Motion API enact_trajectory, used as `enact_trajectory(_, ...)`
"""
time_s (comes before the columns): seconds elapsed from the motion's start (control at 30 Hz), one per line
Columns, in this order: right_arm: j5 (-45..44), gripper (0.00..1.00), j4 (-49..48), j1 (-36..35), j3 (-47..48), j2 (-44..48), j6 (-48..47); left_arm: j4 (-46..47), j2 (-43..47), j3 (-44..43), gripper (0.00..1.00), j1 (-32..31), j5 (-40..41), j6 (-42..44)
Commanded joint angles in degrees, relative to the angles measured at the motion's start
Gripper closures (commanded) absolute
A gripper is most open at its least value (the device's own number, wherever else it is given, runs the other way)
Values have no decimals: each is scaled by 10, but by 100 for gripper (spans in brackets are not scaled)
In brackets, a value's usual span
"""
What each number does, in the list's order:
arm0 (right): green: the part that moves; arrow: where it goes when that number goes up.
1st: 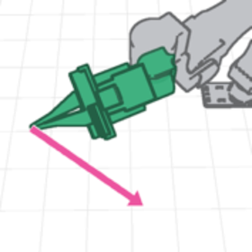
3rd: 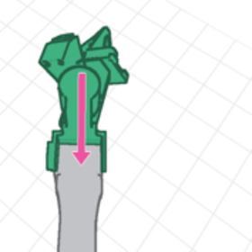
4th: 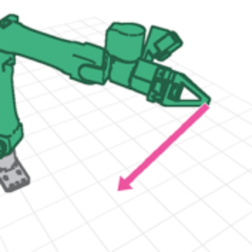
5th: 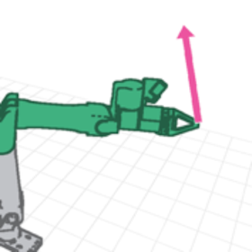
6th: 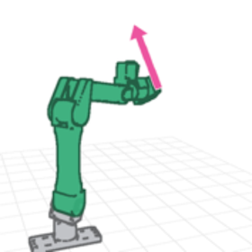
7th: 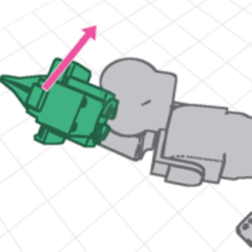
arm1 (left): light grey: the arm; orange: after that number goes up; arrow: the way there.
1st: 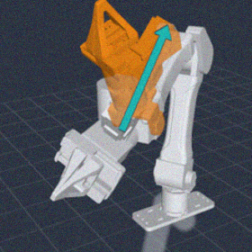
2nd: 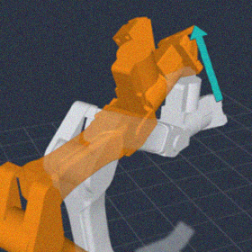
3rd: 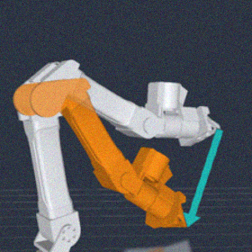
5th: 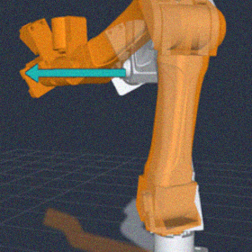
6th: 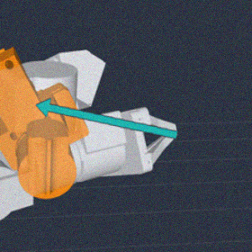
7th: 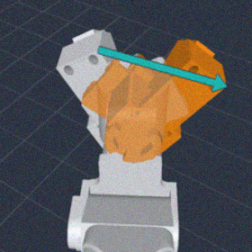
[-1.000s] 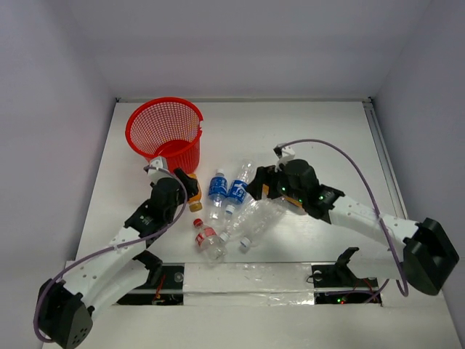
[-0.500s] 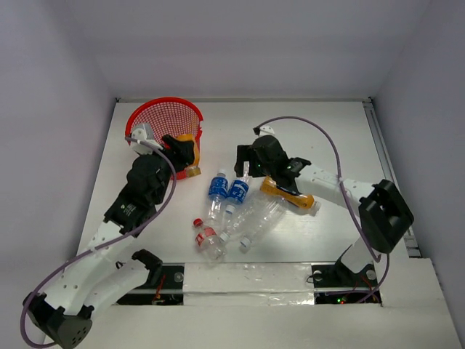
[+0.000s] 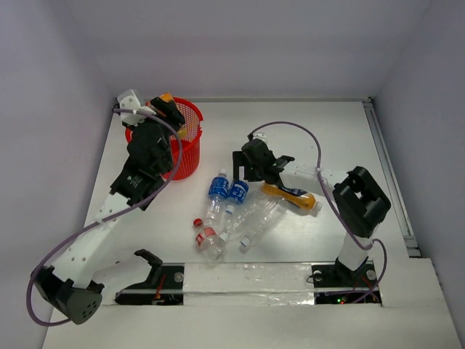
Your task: Put the plastic bottles in the bin
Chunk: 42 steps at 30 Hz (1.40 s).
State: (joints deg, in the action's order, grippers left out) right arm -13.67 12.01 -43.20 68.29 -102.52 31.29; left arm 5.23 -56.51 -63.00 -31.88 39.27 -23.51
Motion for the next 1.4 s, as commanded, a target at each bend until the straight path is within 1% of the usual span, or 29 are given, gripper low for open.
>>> enact_trajectory(0.0,-6,0,-9,2,41,-11,17,63,-48,-31,58,8,76,54)
enact_trajectory(0.07,-7,1,-8,2,47,-22,20,64,-72,-39,58,28,62,59)
enact_trajectory(0.1,-7,2,-11,2,50,-24,21,62,-96,-48,58,52,54,58)
enact_trajectory(0.23,-6,6,-22,8,54,-36,27,45,-148,-67,58,109,6,42)
enact_trajectory(0.37,0,7,-27,8,62,-52,28,48,-183,-70,58,127,-4,43)
enact_trajectory(0.53,6,9,-35,19,67,-72,26,67,-201,-64,57,132,20,58)
enact_trajectory(0.63,11,11,-41,19,68,-76,26,80,-210,-54,52,132,25,58)
enact_trajectory(0.7,12,13,-46,19,69,-75,26,79,-220,-54,43,139,21,52)
enact_trajectory(0.73,12,16,-48,19,67,-74,26,78,-222,-55,38,139,20,51)
enact_trajectory(0.77,11,18,-50,19,67,-70,27,73,-227,-56,31,139,20,48)
enact_trajectory(0.87,6,26,-70,19,55,-52,30,71,-227,-57,24,139,10,43)
enact_trajectory(0.93,-1,31,-77,19,50,-41,32,72,-221,-56,21,139,4,43)
enact_trajectory(1.1,-18,35,-105,19,30,12,34,67,-198,-54,20,139,-15,29)
enact_trajectory(1.17,-28,35,-115,19,15,32,34,60,-179,-49,20,139,-44,16)
enact_trajectory(1.27,-49,36,-137,19,8,73,32,60,-140,-17,24,139,-101,-19)
enact_trajectory(1.3,-52,36,-139,19,8,84,28,65,-128,-3,27,121,-112,-26)
enact_trajectory(1.37,-60,36,-139,19,11,111,24,73,-93,40,30,100,-130,-38)
